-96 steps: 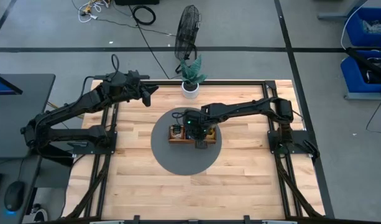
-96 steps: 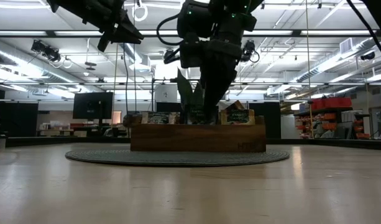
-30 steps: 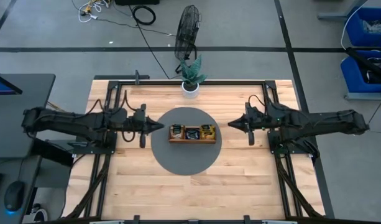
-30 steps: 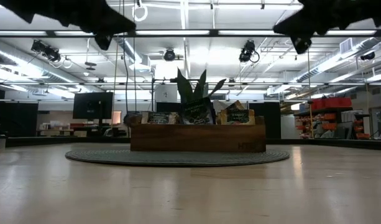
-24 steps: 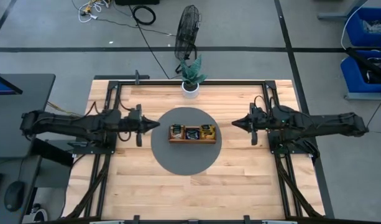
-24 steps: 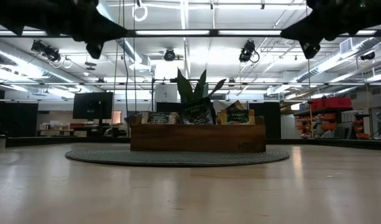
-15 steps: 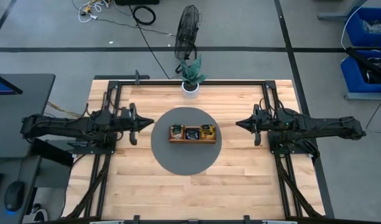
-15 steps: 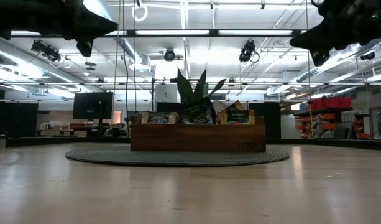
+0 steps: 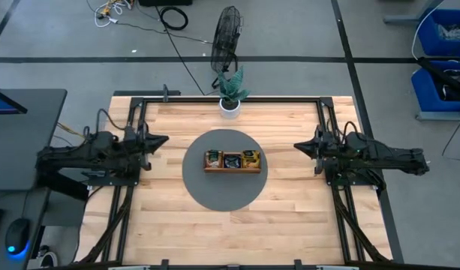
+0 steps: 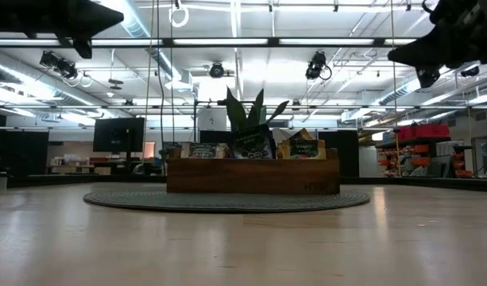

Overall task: Pick & Place Tea
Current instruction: Return to Home Position

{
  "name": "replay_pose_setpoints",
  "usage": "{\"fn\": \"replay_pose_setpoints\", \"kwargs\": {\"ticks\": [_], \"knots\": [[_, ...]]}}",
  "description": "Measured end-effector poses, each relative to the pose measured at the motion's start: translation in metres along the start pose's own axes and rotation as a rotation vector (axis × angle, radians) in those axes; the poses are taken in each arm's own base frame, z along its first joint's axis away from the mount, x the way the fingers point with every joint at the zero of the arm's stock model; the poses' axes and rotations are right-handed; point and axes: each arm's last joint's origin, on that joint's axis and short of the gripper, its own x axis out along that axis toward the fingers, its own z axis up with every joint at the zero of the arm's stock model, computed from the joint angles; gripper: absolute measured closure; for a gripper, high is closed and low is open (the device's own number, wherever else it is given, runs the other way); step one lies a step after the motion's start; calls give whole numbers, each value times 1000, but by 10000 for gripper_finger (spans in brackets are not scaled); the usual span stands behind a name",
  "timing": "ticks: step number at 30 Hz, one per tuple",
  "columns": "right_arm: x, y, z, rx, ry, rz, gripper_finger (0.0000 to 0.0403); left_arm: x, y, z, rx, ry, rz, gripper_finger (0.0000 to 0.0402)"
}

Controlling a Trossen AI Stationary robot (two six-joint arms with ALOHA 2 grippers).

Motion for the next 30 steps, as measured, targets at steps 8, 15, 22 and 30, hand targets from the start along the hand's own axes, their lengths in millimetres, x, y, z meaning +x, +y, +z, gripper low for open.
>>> {"fn": "replay_pose_setpoints", "kwargs": {"ticks": [8, 15, 22, 30], "knots": [[-8, -3, -3, 8, -38, -54, 403, -7, 2, -3, 21, 30, 12, 399], [4, -5, -26, 68, -50, -34, 403, -6, 3, -14, 42, 93, 23, 399], [10, -6, -39, 68, -60, -22, 403, -2, 3, -39, 16, 79, -1, 399], [10, -6, -40, 66, -49, -10, 403, 0, 4, -56, 9, 48, -7, 399]]}}
